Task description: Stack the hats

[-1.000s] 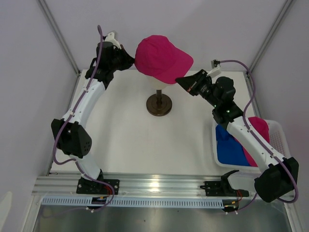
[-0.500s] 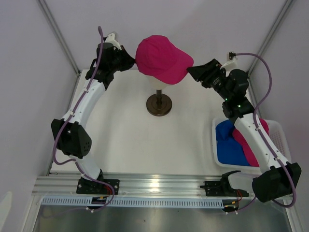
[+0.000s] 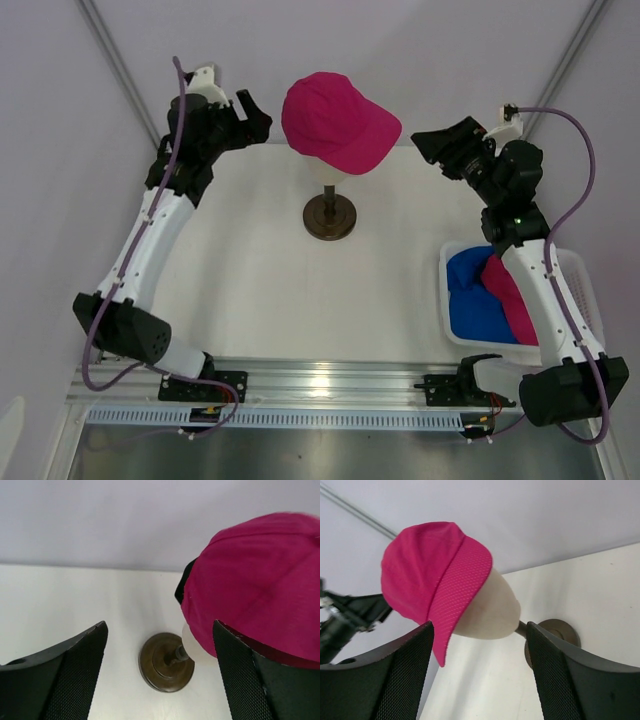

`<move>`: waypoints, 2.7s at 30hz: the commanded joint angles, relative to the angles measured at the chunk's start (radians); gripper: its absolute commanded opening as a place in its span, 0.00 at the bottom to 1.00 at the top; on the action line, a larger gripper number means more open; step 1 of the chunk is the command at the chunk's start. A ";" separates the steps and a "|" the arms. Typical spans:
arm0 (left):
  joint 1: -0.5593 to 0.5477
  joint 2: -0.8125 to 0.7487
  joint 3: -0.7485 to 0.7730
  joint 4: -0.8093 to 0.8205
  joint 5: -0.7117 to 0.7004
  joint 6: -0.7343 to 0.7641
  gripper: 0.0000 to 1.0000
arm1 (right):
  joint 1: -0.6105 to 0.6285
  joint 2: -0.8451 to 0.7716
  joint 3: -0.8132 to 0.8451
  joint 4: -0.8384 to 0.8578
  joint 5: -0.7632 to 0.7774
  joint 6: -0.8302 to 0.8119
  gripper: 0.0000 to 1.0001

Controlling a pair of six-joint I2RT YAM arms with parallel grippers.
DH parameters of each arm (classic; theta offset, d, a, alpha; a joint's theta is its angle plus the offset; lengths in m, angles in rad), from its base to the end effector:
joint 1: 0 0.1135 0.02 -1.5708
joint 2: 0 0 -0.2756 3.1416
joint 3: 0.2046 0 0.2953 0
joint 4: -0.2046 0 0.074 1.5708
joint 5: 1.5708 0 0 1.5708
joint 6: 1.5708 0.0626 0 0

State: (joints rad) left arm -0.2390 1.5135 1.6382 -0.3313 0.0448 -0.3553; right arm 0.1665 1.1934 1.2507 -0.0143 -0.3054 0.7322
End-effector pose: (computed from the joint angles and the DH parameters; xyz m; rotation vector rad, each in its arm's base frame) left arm 0.4048 -0.1015 0.4561 -0.0719 1.7998 -0.4668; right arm 0.3295 0.0745 0.4519 0.1981 1.5949 0.9395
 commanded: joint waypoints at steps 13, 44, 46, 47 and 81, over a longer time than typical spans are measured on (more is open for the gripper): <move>0.004 -0.392 -0.253 -0.001 -0.100 0.084 1.00 | -0.387 -0.231 0.018 -0.753 0.458 -0.261 0.88; 0.004 -0.716 -0.635 -0.057 -0.040 0.156 0.99 | -0.674 -0.344 -0.468 -0.820 0.543 -0.050 1.00; 0.004 -0.717 -0.637 -0.052 -0.040 0.157 0.99 | -0.677 -0.371 -0.500 -0.753 0.540 -0.031 0.98; 0.004 -0.717 -0.635 -0.054 -0.040 0.162 0.99 | -0.680 -0.382 -0.532 -0.727 0.537 -0.007 0.94; 0.021 -0.698 -0.439 -0.115 0.009 0.110 0.99 | -0.474 -0.285 -0.015 -0.567 -0.043 -0.571 0.00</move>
State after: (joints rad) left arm -0.2276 0.8089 1.0557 -0.4522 0.0338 -0.2203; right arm -0.3828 0.8883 1.1500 -0.5659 -0.2054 0.3271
